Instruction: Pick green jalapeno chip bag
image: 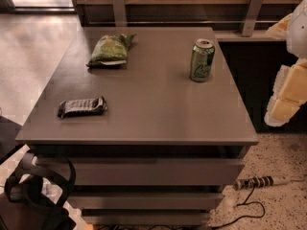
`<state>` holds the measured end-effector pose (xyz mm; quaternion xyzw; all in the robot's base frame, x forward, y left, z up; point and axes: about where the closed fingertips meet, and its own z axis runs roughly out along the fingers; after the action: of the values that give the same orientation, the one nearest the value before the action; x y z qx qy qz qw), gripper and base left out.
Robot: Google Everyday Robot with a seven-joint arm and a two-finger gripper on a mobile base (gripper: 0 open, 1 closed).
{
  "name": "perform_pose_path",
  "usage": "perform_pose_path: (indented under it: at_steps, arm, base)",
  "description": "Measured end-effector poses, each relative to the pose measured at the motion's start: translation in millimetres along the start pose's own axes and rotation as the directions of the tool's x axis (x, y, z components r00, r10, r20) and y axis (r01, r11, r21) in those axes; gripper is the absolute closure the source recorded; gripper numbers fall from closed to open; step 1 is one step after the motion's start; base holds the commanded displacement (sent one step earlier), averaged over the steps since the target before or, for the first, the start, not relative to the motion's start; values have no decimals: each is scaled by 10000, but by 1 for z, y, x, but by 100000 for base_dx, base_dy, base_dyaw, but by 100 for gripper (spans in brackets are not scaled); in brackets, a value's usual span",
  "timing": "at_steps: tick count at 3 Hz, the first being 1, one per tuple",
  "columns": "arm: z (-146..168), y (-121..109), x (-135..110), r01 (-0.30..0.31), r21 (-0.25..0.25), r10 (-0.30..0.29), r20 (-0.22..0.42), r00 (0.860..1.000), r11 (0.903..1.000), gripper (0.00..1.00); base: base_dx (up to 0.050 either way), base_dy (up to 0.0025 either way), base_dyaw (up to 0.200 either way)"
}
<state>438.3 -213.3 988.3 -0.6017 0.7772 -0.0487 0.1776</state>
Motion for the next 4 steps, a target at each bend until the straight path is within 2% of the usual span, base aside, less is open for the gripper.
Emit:
perform_pose_path:
  at_steps: [1, 2, 3, 4]
  arm:
    - [0, 0, 0, 0, 2, 0, 1, 10000, 10000, 0]
    - [0, 0, 0, 1, 4, -1, 1, 10000, 10000, 0]
    - [3, -18, -19, 41, 286, -50, 283, 9996, 9996, 0]
    - [17, -37, -67, 396, 653, -459, 981, 9941, 9971, 0]
  base:
    - [4901, -1, 34]
    - [0, 0, 0]
    - [0, 0, 0]
    - [0, 0, 0]
